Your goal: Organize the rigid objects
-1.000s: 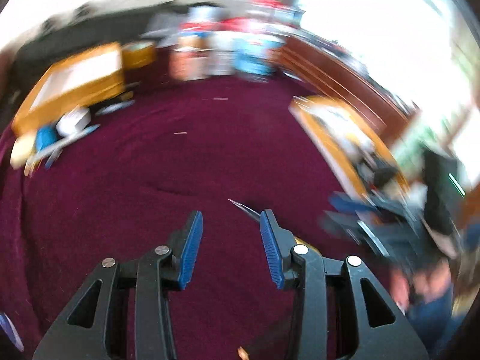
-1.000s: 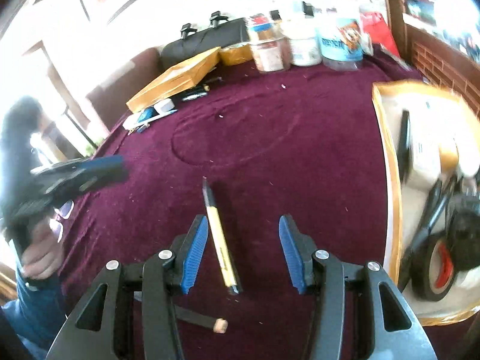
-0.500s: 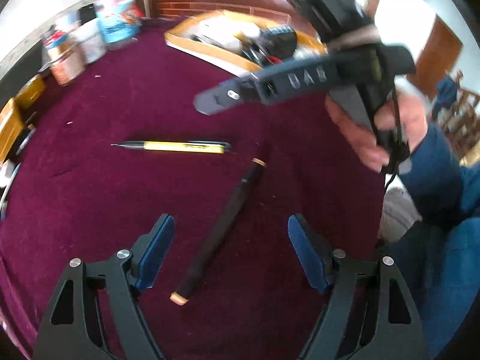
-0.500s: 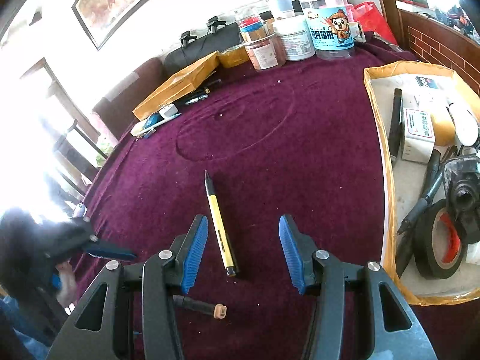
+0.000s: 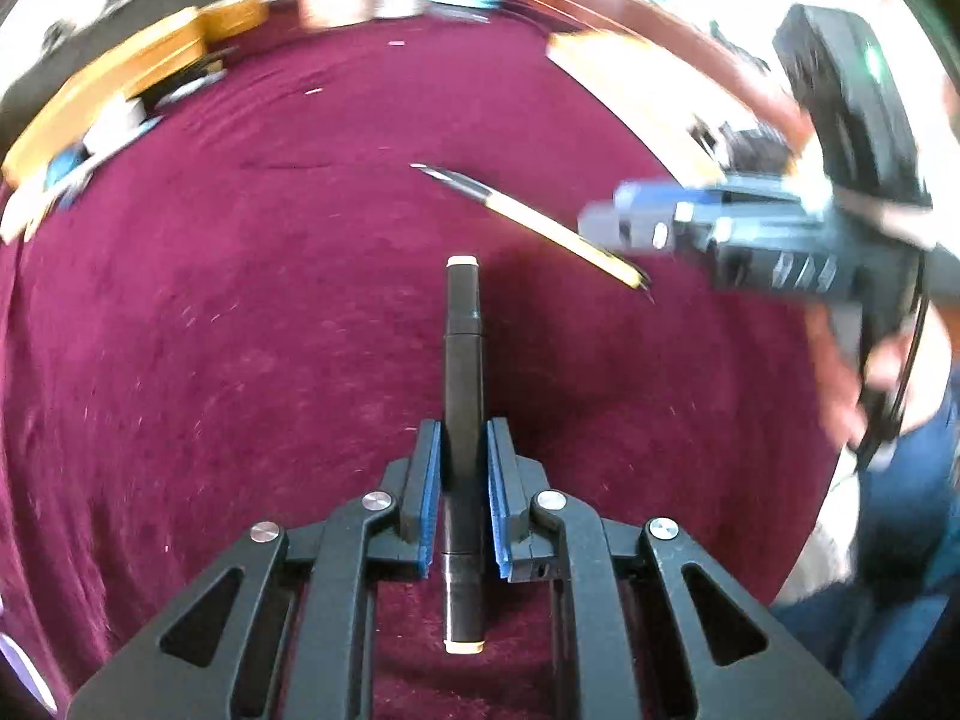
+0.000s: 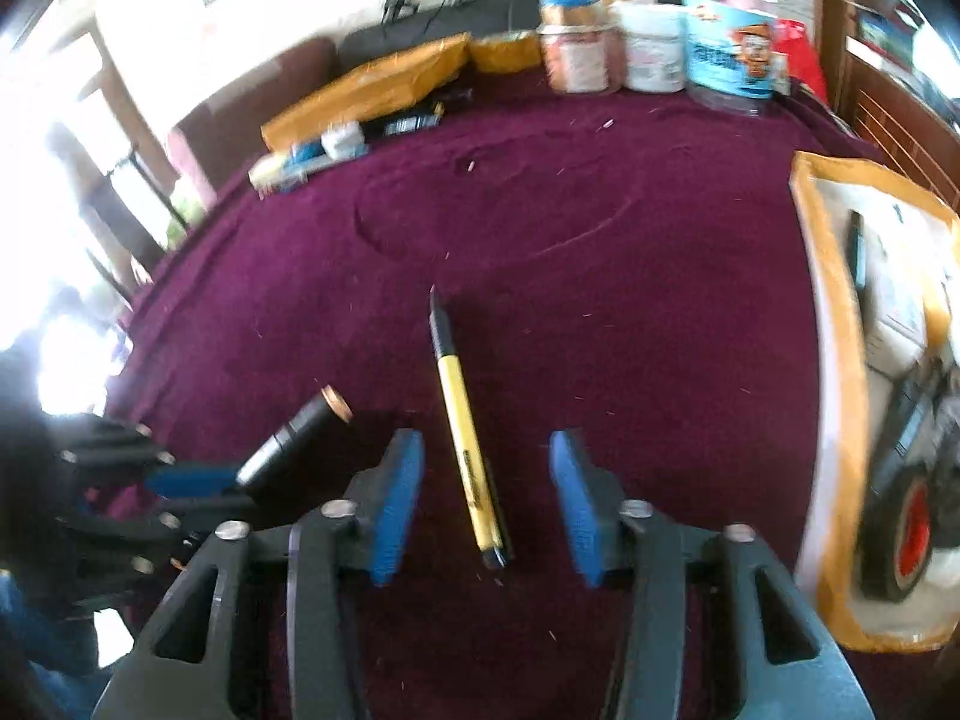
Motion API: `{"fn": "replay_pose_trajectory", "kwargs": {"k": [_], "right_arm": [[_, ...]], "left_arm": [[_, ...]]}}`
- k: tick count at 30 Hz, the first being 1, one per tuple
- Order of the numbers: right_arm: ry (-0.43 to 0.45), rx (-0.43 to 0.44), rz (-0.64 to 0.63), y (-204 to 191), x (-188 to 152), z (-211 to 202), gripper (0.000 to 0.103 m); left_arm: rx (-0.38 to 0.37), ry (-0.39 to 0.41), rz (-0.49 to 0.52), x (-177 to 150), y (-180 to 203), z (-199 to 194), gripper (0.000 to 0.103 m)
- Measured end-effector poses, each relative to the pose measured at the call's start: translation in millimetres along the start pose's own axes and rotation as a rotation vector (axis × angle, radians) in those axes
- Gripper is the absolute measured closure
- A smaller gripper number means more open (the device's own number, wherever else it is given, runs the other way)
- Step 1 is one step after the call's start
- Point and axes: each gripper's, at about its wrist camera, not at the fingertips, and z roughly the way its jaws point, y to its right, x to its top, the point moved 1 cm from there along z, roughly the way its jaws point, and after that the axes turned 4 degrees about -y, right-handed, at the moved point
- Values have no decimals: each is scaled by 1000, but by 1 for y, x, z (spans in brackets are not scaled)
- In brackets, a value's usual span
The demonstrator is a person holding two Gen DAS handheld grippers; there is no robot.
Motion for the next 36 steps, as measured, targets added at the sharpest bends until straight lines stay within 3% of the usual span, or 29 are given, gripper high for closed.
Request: {"fn": "replay_pose_trajectory", "kwargs": {"k": [1, 2, 4, 7, 10, 15, 20, 31, 36], "right_arm": [[-27, -20, -19, -5, 2, 10, 87], [-22, -50, -30, -9, 3, 13, 91], [-14, -124, -65, -18, 4, 16, 92], [10, -166, -68, -22, -1, 15, 95], [38, -121, 5, -13, -7, 8, 95], [97, -48, 108, 1, -15, -8, 96], [72, -51, 118, -2, -16, -3, 96], [28, -215, 18, -24, -7, 10, 96], [23, -232, 15, -25, -5, 11, 96]], "left_arm": [[-14, 3, -35, 1, -3, 0, 91], [-10, 6, -45, 2, -4, 1, 91], [31, 15, -34, 4, 2, 4, 91], [97, 39, -7, 6, 16, 9, 91], [128, 62, -11, 12, 24, 13, 91], [96, 86, -61, 25, 7, 16, 91], [40, 111, -109, 28, -8, 17, 91], [41, 136, -121, 23, -9, 16, 91], [41, 136, -123, 23, -9, 16, 91]]}}
